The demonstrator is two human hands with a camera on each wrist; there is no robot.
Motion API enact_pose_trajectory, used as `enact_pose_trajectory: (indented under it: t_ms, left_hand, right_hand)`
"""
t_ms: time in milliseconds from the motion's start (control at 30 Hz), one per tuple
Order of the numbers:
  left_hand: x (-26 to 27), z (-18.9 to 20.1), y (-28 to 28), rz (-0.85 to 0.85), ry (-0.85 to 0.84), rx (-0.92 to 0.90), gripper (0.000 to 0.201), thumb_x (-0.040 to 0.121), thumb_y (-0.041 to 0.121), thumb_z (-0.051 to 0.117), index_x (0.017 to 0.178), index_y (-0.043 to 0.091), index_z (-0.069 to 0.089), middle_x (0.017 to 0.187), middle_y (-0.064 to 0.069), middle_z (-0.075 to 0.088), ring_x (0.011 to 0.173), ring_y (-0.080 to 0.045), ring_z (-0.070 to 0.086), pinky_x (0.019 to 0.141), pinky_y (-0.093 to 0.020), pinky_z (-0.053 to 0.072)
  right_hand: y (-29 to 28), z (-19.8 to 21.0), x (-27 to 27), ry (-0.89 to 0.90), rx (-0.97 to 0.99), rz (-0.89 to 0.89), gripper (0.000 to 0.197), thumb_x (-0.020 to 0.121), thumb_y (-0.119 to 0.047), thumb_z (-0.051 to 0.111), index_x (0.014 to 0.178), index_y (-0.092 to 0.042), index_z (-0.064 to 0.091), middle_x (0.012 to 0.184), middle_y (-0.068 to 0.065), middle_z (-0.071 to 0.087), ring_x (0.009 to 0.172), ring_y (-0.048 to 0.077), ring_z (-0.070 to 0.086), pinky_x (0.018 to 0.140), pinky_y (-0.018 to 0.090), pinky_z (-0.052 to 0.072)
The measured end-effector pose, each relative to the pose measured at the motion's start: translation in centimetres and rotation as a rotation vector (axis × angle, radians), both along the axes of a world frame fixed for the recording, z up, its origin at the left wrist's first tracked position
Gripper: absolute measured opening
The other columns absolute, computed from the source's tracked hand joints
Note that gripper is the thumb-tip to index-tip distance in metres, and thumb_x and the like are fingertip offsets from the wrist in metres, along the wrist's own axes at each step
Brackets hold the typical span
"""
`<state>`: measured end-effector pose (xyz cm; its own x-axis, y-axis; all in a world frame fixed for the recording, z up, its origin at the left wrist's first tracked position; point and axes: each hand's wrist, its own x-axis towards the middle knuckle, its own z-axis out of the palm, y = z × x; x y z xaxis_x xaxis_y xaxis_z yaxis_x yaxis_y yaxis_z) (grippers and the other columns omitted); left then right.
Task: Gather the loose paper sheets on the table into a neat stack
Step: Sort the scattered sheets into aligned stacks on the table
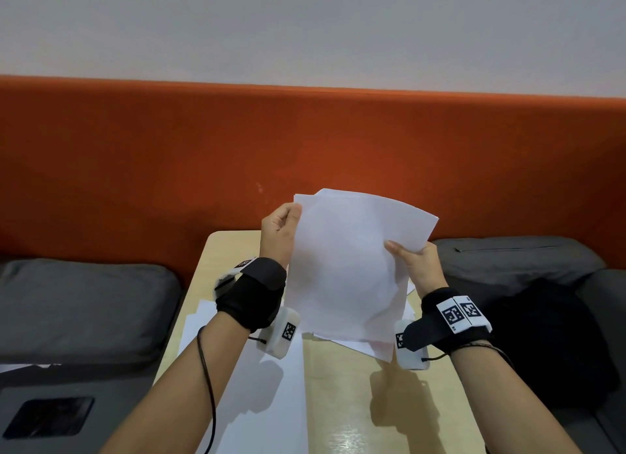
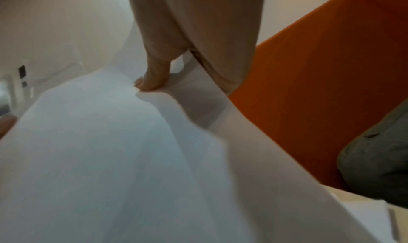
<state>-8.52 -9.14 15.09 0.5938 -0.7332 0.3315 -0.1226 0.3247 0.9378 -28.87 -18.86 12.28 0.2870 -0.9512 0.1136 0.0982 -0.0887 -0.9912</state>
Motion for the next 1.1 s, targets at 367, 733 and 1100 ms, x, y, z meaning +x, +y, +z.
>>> enact_pose_trajectory:
  t_ms: [367,733,1100]
  left_hand:
    - [0.7,0.8,-0.8,0.064,0.109,0.043,0.04,0.098,0.022,0.045,0.064,0.001,0.042,0.061,-0.004,0.03,0.052,-0.01,0.026,0.048,-0.023,0.023]
    - [0.4,-6.3,1.2,-0.182,-0.216,0.51,0.04,0.076,0.016,0.054,0.116,0.015,0.059,0.11,0.003,0.065,0.102,-0.017,0.061,0.088,-0.026,0.047]
    - [2.4,-1.7,-0.5,-0.111,-0.131,0.493,0.018,0.089,0.003,0.047,0.093,0.008,0.064,0.087,-0.012,0.067,0.073,-0.022,0.06,0.068,-0.028,0.044]
  right_hand:
    - [-0.3,0.8,0.6,0.075,0.063,0.07,0.019,0.087,-0.006,0.062,0.105,-0.007,0.062,0.094,0.0,0.069,0.081,0.011,0.067,0.066,0.016,0.053]
    - [-0.8,-6.7,0.1,0.611,0.22,0.097,0.038,0.079,-0.019,0.072,0.115,-0.009,0.063,0.113,0.008,0.067,0.104,0.026,0.062,0.097,0.045,0.048]
    - [-2.0,-1.3,1.4,0.319,0.142,0.13,0.032,0.084,-0.004,0.066,0.114,-0.01,0.058,0.115,0.008,0.062,0.101,0.023,0.062,0.069,0.025,0.05]
